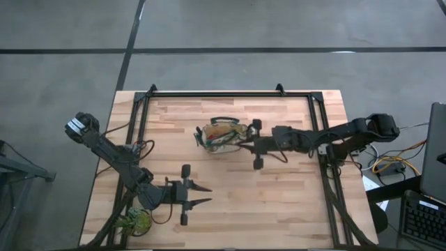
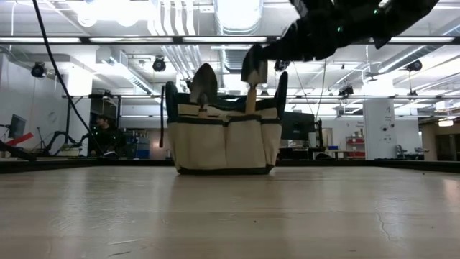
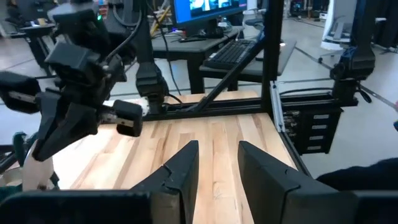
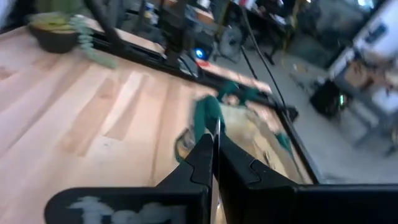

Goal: Pick & Place Garden tools in Gardening bag
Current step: Put the brown trowel into the light brown gardening bag

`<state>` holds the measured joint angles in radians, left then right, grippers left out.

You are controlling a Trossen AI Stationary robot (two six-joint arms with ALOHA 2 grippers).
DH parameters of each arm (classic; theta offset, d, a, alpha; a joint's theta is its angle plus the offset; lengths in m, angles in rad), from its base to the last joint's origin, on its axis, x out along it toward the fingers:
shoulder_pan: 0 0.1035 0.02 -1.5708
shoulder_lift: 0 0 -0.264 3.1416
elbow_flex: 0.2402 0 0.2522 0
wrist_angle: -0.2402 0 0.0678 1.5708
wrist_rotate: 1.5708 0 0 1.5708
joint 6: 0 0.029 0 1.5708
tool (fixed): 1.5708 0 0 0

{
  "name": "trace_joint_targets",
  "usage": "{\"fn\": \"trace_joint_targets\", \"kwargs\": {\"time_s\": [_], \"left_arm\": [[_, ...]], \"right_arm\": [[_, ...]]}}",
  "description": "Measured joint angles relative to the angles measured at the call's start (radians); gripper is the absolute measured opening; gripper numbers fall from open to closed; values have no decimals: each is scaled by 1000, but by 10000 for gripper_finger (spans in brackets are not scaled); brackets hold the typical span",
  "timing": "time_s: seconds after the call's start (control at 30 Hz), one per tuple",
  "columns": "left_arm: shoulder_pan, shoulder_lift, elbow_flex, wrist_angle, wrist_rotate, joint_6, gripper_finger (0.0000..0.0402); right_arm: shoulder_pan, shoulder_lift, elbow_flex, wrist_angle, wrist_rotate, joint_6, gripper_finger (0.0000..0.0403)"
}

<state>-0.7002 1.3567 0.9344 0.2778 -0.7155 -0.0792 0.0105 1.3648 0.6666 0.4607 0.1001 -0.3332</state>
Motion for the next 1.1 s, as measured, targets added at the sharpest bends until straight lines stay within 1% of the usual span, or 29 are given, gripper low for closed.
{"fn": "trace_joint_targets", "kwargs": {"time_s": [0.07, 0.2, 0.43, 0.7, 0.83, 1.1], "left_arm": [[2, 0, 0, 1, -18, 0, 117], [5, 0, 0, 1, -35, -6, 117], [8, 0, 0, 2, -35, -21, 117], [12, 0, 0, -3, -49, -27, 117], [12, 0, -2, -6, -75, -28, 117], [12, 0, -4, -1, -77, -50, 117]], "right_arm": [[-27, 0, -8, -2, 0, 50, 8], [-54, 0, -24, -8, -4, 98, 8], [-60, 0, -29, -12, -1, 199, 8], [-91, 3, -33, -15, 4, 232, 9], [-99, 44, -33, -6, 3, 232, 9], [-98, 125, 7, 3, 3, 254, 9]]}}
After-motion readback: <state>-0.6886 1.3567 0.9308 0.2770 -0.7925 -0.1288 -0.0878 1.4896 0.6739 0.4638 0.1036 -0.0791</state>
